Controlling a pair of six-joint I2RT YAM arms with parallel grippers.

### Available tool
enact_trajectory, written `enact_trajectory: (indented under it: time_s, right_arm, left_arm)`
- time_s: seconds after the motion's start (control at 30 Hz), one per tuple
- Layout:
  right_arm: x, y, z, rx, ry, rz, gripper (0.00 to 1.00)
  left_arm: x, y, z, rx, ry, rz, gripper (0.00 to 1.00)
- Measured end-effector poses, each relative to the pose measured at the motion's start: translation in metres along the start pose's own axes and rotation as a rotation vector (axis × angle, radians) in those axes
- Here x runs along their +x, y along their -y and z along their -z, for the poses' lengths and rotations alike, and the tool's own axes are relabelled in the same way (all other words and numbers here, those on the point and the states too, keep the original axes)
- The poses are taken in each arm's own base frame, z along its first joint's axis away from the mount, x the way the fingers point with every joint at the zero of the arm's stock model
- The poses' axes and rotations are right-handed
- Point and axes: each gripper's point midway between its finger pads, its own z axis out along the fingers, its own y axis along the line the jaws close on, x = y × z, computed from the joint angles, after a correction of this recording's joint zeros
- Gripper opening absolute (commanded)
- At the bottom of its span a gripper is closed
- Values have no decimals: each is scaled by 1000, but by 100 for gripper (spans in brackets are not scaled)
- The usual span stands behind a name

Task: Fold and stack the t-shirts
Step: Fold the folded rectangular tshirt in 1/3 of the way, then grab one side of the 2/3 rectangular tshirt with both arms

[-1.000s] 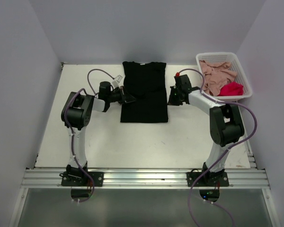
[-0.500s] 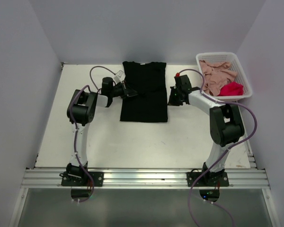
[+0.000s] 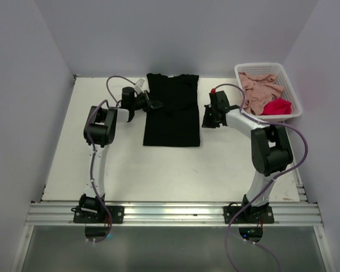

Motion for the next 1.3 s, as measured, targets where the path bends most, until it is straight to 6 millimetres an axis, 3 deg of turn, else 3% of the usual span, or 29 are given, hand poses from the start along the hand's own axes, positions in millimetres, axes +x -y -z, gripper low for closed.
enact_trajectory:
  time_s: [0.1, 0.13, 0.17, 0.23, 0.27, 0.33, 0.5, 0.57, 0.63, 0.73, 0.83, 0.93, 1.03, 1.3]
  right_arm:
    - [4, 2, 1, 4, -7, 0, 0]
    - [5, 2, 1, 4, -8, 0, 0]
    - [5, 2, 1, 4, -8, 0, 0]
    - [6, 3, 3, 3, -7, 0, 0]
    - [6, 2, 3, 2, -6, 0, 0]
    - [7, 2, 6, 0, -1, 0, 0]
    - [11, 4, 10, -2, -1, 0, 0]
    - [14, 5, 10, -3, -7, -2, 19]
    - [20, 6, 8, -6, -16, -10, 50]
    - [32, 7, 6, -23, -36, -13, 65]
    - [47, 9, 4, -37, -67, -21, 73]
    - [57, 9, 8, -60, -77, -32, 74]
    - [63, 5, 13, -93, -81, -43, 70]
    - [75, -4, 11, -169, -93, -78, 60]
  left_arm:
    - [5, 1, 13, 4, 22, -12, 2]
    - [7, 2, 20, -2, 28, -12, 8]
    - [8, 2, 27, -12, 36, -15, 23]
    - [2, 7, 42, -30, 63, -31, 38]
    - [-5, 13, 50, -35, 83, -44, 57]
    - [-29, 32, 66, -27, 141, -92, 75]
    - [-74, 96, 121, -17, 283, -230, 84]
    - [-73, 117, 142, -27, 306, -279, 86]
    - [-57, 121, 155, -62, 298, -309, 88]
    - [-10, 99, 161, -150, 216, -287, 88]
    - [49, 64, 159, -261, 74, -231, 88]
    - [94, 48, 161, -314, -33, -205, 88]
    - [119, 35, 168, -350, -89, -186, 88]
    - [128, 34, 178, -357, -83, -186, 87]
